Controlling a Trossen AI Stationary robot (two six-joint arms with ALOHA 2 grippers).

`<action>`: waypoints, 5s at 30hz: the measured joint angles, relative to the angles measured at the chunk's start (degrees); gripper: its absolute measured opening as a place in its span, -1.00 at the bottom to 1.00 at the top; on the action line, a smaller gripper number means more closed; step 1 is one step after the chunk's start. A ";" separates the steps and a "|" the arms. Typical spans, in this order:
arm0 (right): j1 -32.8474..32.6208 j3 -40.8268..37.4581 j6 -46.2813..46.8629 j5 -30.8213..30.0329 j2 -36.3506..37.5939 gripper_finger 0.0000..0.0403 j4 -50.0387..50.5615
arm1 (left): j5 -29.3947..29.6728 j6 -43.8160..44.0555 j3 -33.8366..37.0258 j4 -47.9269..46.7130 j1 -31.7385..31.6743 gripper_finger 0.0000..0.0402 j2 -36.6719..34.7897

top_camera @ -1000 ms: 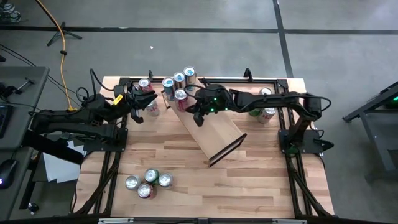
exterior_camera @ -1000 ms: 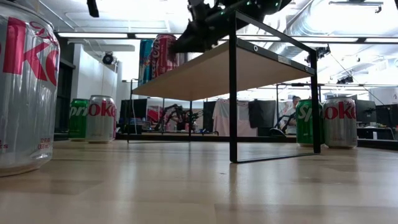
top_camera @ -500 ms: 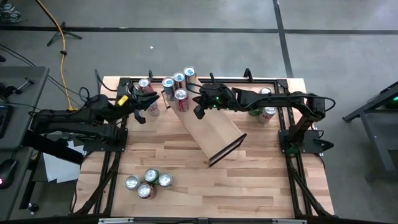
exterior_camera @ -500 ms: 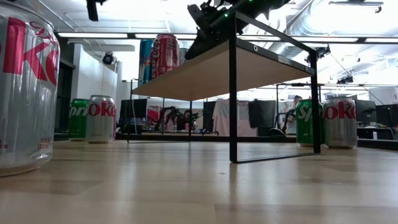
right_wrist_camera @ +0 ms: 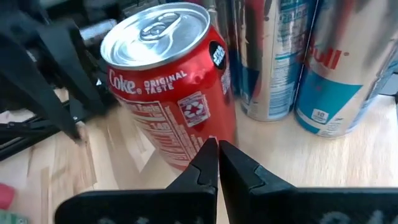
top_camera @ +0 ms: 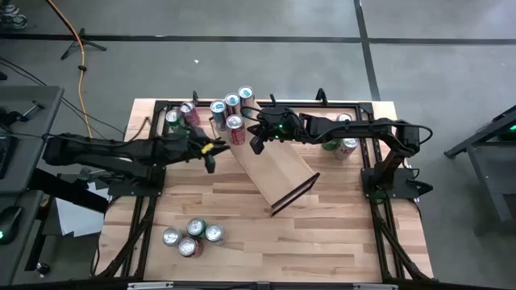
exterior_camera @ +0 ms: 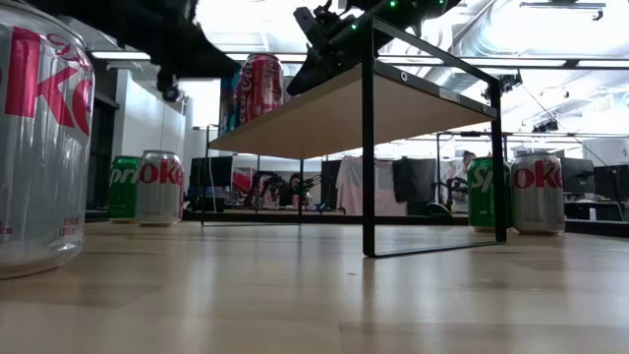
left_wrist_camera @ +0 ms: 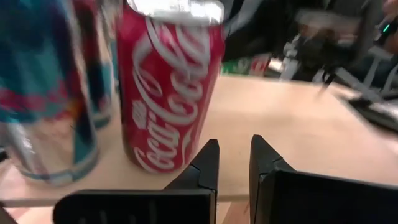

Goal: Place canned beverage on shelf
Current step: Put the middle right red soda can on the shelf, then put the top red soda can on the shelf aligned with the other red soda can

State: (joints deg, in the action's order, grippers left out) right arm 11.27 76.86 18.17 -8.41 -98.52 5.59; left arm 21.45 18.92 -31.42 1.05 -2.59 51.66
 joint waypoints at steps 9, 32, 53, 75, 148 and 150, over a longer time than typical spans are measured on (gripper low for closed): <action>-0.22 0.00 1.30 0.02 0.00 -1.00 -0.32 | 4.00 0.02 0.00 6.45 -0.86 -1.00 8.47; 1.25 0.00 0.45 3.00 -0.75 -1.00 0.84 | 3.58 -2.66 0.09 3.23 0.07 -1.00 -2.97; 2.25 0.07 4.67 4.48 -3.50 -1.00 -6.40 | 6.29 -5.50 0.09 -2.15 0.07 -1.00 -11.56; 1.52 0.02 -9.17 7.57 23.53 -1.00 19.89 | -2.62 -11.69 -6.16 -1.19 0.07 -1.00 -19.78; 1.49 0.02 -6.22 2.37 28.39 -1.00 33.08 | -12.59 7.51 -34.67 -54.35 -57.89 0.21 36.89; 1.49 0.02 -6.22 2.37 28.39 -1.00 33.01 | -12.57 7.48 -34.67 -54.35 -57.69 0.19 36.89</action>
State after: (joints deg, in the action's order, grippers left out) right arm 12.75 76.88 11.94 -6.04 -70.13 38.61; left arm 8.89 26.40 -66.08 -53.30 -60.28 88.55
